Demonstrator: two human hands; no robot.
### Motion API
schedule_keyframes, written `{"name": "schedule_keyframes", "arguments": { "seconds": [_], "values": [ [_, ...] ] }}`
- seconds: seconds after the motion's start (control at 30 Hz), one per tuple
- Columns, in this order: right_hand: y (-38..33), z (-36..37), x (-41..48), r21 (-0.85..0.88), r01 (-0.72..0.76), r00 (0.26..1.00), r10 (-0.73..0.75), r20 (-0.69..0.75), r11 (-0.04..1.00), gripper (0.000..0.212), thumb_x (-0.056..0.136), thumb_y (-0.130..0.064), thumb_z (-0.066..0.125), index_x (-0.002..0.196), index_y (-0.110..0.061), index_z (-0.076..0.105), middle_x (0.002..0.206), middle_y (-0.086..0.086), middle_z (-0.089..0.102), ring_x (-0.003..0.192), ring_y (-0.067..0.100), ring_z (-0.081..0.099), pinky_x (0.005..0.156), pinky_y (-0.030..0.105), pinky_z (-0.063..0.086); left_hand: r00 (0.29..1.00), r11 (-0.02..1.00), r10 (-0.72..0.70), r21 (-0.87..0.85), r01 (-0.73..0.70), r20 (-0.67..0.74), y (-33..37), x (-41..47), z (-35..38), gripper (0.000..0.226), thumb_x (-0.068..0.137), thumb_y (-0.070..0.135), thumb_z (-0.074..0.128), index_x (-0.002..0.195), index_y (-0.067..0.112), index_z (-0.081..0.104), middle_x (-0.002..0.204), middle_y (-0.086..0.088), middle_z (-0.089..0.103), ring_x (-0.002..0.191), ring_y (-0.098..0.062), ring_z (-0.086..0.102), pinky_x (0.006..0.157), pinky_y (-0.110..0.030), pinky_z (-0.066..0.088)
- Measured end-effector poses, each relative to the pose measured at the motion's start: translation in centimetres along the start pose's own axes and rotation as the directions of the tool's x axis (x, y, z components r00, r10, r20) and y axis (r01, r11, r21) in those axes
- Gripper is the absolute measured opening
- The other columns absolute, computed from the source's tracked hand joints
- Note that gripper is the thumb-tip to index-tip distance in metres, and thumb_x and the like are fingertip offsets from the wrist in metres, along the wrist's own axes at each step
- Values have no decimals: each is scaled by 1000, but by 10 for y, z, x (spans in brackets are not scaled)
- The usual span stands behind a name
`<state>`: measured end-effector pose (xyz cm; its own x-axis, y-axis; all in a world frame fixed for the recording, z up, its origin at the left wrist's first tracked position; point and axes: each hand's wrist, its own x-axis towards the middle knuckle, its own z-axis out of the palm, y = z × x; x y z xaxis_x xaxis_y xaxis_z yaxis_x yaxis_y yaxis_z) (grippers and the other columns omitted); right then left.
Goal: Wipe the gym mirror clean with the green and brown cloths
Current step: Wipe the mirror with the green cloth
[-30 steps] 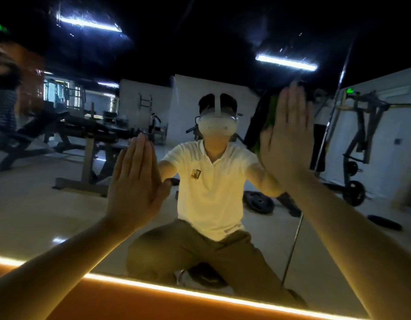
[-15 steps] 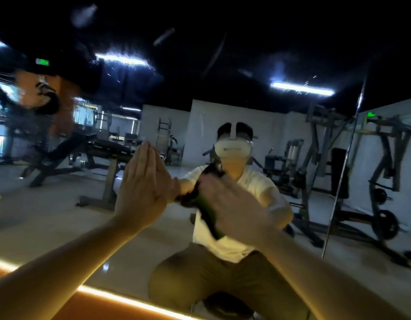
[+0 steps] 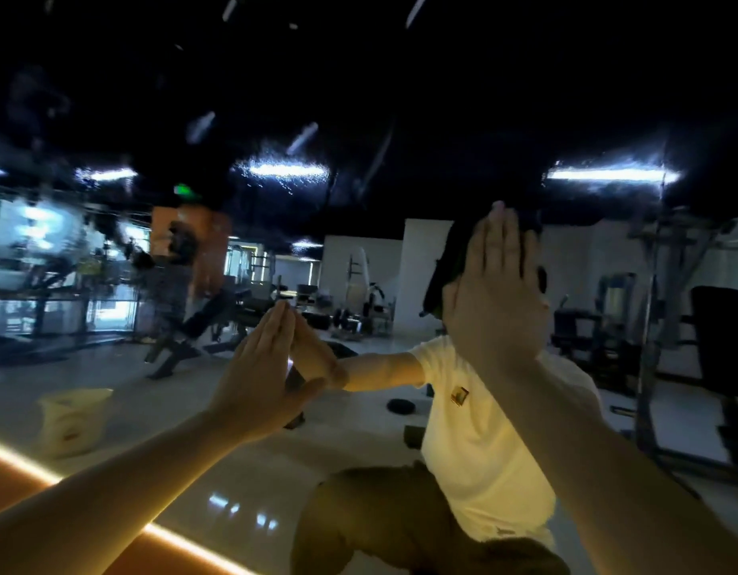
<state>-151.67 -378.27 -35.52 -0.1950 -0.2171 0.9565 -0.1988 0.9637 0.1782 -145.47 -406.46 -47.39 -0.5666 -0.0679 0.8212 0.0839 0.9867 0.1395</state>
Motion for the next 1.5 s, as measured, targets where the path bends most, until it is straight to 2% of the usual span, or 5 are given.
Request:
{"name": "schedule_keyframes", "arguments": {
  "seconds": [0.53, 0.67, 0.8, 1.0, 1.5],
  "values": [
    [-210, 26, 25, 107, 589, 793, -599, 111, 801, 66, 107, -35, 16, 162, -1, 7, 171, 19, 2, 159, 33, -4, 128, 50, -6, 995, 996, -53, 64, 59, -83, -91, 27, -73, 80, 83, 1, 72, 156, 0, 37, 160, -20, 39, 146, -41, 38, 118, -56, 34],
    [-112, 17, 29, -17, 428, 904, -428, 16, 904, 66, 97, -32, 29, 152, 2, 42, 167, 20, 19, 157, 37, 10, 127, 58, 9, 984, 997, 10, 76, 3, -177, -89, 55, -59, 74, 93, 30, 61, 156, 1, 34, 162, -23, 32, 151, -41, 30, 120, -60, 32],
    [3, -4, 20, -116, 52, 999, -53, -5, 992, 72, 96, -31, 22, 160, 2, 19, 170, 21, 7, 158, 35, 5, 128, 53, 10, 957, 993, 120, 53, -109, -266, -66, 86, -48, 74, 102, 43, 38, 160, -1, 24, 167, -23, 24, 155, -36, 23, 125, -53, 24],
    [-9, -10, 30, -49, -385, 923, 385, 12, 922, 68, 98, -30, 20, 144, 17, 37, 146, 40, 43, 139, 52, 38, 121, 63, 25, 962, 986, 163, 20, -163, -220, -67, 100, -44, 87, 96, 62, 38, 156, 0, 33, 160, -19, 38, 146, -36, 37, 117, -55, 38],
    [-223, 20, 124, -93, 358, 934, -355, 52, 929, 71, 104, -41, 12, 163, -3, 2, 170, 20, -7, 159, 32, -7, 128, 51, 2, 901, 976, 183, -35, -214, -394, -116, 132, -74, 68, 92, 38, 34, 148, 1, 46, 154, -21, 43, 139, -38, 43, 112, -53, 37]
  ]
}}
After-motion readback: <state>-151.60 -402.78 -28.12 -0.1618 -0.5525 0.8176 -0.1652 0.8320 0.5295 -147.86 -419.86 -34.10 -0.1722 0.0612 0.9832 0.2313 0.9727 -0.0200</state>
